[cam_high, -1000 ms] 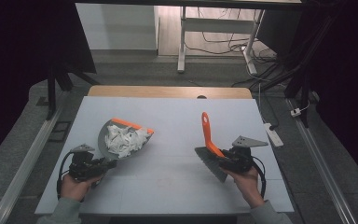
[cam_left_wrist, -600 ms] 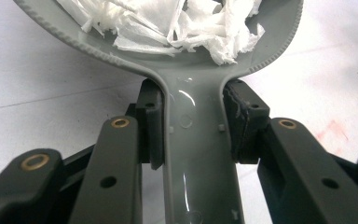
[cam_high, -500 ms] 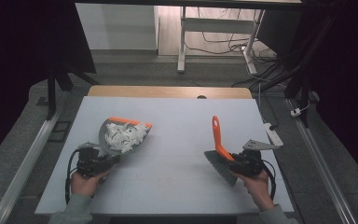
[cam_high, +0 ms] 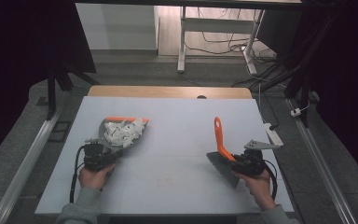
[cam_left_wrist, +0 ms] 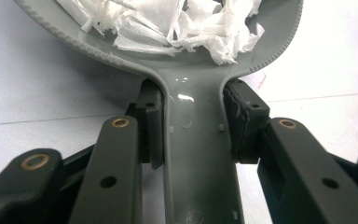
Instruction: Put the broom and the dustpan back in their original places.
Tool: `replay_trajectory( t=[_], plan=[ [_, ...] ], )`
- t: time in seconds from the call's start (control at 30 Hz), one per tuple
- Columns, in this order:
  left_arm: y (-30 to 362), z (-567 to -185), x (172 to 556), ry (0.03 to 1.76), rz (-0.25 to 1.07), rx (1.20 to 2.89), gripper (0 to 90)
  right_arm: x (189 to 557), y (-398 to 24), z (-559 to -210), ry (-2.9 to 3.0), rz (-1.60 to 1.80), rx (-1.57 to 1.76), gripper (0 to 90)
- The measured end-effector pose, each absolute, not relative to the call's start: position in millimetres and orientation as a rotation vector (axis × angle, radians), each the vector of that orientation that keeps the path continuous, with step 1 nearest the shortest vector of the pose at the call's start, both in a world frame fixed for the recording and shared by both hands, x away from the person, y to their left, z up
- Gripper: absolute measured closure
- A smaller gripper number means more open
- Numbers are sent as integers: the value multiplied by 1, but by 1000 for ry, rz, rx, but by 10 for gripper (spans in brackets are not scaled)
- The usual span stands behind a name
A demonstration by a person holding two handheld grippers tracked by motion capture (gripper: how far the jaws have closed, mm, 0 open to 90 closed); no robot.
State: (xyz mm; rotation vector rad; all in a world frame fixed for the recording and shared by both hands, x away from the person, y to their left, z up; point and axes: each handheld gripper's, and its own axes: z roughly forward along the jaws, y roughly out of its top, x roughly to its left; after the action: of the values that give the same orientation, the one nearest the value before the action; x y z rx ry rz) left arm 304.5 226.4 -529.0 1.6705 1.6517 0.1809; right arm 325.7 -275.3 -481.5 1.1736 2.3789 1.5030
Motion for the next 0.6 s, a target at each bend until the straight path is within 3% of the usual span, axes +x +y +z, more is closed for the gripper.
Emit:
replay_trajectory(
  t=[0.6],
  plan=[
    [209, -537, 311, 1697, 203, 1713, 613, 347, -283, -500, 2416, 1338, 1347, 704]
  ],
)
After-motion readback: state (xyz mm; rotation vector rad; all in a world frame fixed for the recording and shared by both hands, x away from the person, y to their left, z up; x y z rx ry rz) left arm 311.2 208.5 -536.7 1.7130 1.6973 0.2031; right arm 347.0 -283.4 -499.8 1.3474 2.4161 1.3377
